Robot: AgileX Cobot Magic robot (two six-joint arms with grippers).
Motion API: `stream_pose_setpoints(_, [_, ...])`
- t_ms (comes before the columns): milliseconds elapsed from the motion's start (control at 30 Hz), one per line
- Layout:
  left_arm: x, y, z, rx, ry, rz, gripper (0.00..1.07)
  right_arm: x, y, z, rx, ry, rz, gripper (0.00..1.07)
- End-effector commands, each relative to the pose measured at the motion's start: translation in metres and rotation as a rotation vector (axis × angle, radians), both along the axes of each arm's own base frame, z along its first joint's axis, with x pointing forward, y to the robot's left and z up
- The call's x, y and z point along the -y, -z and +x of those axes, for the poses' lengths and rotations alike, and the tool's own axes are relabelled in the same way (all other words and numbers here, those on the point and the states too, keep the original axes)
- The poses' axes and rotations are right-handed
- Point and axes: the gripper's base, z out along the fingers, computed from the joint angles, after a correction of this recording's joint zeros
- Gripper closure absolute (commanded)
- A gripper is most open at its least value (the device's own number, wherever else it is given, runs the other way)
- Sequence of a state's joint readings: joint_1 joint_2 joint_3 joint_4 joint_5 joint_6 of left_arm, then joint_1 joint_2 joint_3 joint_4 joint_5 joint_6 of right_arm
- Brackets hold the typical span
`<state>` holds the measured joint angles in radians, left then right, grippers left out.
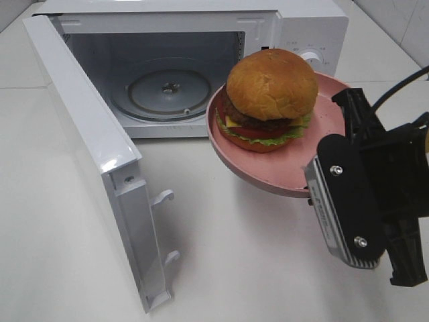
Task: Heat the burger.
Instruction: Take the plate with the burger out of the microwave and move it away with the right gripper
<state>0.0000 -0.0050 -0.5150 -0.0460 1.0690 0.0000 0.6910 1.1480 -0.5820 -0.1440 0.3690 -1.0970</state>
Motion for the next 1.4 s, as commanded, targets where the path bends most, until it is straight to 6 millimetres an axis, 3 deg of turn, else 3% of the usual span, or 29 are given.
stream_pose_setpoints(33, [0.0, 0.0, -0.003, 0.015, -0.001, -0.001, 0.06, 0.004, -0.01, -0.002, 0.08, 0.001, 0.053, 1.07])
stream_pose_setpoints(267, [0.0, 0.0, -0.003, 0.015, -0.001, -0.001, 0.06, 0.031, -0.004, -0.021, 0.097, 0.093, 0.05, 1.07])
stream_pose_setpoints(367, [0.0, 0.0, -0.003, 0.015, -0.001, -0.001, 0.06, 0.047, -0.003, -0.025, 0.112, 0.188, 0.05, 1.07])
stream_pose_setpoints(567, [0.0, 0.0, -0.003, 0.015, -0.001, -0.001, 0.06, 0.06, 0.0, -0.025, 0.115, 0.275, 0.04, 1.07])
stream_pose_setpoints(967, [0.0, 0.0, -0.003, 0.015, -0.001, -0.001, 0.06, 0.099, 0.007, -0.007, 0.128, 0.64, 0.033, 1.07])
stream_pose_setpoints(1400, [0.0, 0.0, -0.003, 0.015, -0.001, -0.001, 0.06, 0.124, 0.024, 0.013, 0.109, 0.941, 0.022, 1.07])
